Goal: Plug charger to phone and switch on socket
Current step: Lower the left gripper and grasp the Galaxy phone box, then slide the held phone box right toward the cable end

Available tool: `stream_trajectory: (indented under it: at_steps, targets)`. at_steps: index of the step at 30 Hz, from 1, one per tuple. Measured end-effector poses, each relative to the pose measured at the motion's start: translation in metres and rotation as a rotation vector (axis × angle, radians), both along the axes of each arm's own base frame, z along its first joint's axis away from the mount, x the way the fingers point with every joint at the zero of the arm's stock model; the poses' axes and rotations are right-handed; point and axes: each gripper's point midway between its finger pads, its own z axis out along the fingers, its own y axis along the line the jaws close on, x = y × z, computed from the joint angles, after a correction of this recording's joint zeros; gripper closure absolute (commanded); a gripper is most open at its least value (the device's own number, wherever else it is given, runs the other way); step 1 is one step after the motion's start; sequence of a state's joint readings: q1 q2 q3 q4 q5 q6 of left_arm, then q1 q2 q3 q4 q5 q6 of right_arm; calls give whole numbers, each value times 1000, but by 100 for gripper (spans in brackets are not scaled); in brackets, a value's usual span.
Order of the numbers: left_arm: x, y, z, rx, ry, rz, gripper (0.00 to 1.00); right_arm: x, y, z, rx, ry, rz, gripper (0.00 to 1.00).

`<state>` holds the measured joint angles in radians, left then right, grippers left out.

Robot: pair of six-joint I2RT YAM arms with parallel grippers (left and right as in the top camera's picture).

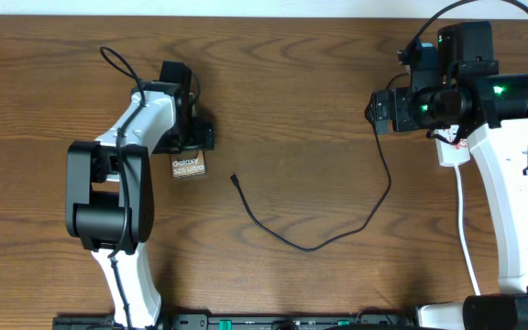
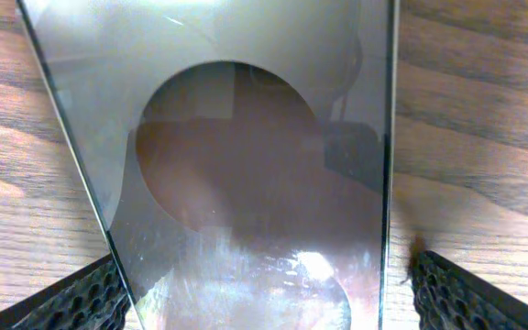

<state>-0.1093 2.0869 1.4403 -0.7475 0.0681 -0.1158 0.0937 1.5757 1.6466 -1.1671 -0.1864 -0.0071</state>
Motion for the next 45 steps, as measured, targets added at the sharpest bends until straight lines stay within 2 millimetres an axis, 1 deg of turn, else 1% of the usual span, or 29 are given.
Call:
stream_trajectory:
  at_steps: [8, 11, 18, 20, 25, 29, 38, 41, 45]
  targets:
    - [-3, -21, 0, -2, 1, -27, 7, 0, 0, 0, 0, 0, 0, 1]
    - [-4, -25, 0, -5, 2, -7, 7, 0, 0, 0, 0, 0, 0, 1]
    - [1, -26, 0, -18, -13, 112, 8, 0, 0, 0, 0, 0, 0, 1]
    - [3, -26, 1, -24, -22, 167, 11, 0, 0, 0, 0, 0, 0, 1]
    - [10, -25, 2, -37, -48, 322, 13, 0, 0, 0, 0, 1, 0, 1]
    - [12, -23, 2, -33, -56, 388, 16, -1, 0, 0, 0, 3, 0, 1]
    - [12, -20, 2, -25, -61, 429, 19, 0, 0, 0, 0, 2, 0, 1]
    - [12, -20, 2, -24, -60, 430, 25, 0, 0, 0, 0, 2, 0, 1]
    - [12, -20, 2, -23, -61, 425, 25, 0, 0, 0, 0, 2, 0, 1]
